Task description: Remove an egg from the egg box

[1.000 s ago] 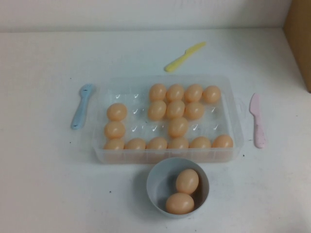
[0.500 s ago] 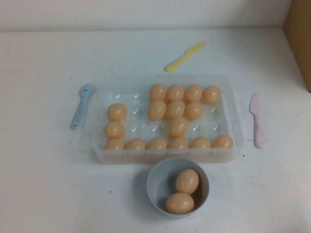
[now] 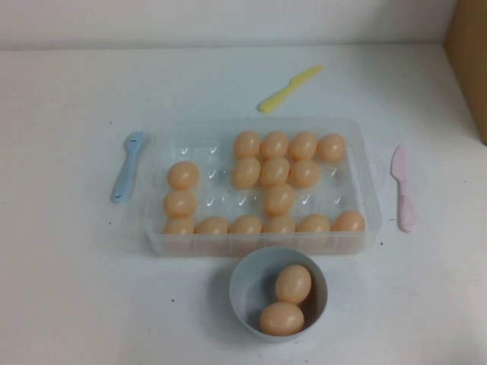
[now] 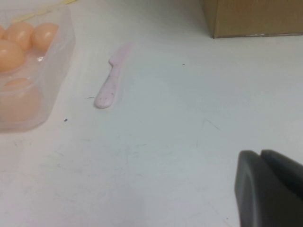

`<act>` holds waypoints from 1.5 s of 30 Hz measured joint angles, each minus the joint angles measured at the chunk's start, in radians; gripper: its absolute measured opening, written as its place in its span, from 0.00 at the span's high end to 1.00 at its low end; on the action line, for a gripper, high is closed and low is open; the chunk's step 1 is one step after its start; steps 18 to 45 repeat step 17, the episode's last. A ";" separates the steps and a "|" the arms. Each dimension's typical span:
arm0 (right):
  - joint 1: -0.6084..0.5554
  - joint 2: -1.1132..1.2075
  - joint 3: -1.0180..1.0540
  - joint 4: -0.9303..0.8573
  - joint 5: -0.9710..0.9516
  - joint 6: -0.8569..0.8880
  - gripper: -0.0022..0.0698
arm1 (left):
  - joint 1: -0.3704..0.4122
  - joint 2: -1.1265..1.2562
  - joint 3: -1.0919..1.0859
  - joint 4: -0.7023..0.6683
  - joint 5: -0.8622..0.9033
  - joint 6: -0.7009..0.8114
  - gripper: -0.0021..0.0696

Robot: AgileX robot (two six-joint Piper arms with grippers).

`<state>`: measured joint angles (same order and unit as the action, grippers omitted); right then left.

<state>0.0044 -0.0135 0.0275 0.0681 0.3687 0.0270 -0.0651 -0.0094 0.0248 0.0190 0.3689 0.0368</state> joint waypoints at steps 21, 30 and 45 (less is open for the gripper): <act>0.000 0.000 0.000 0.000 0.000 0.000 0.99 | 0.000 0.000 0.000 0.008 0.000 0.000 0.98; 0.000 0.000 0.000 0.000 0.000 0.000 0.99 | 0.000 0.000 0.000 0.008 0.000 0.000 0.98; 0.000 0.000 0.000 0.000 0.000 0.000 0.99 | 0.000 0.000 0.000 0.008 0.000 0.000 0.98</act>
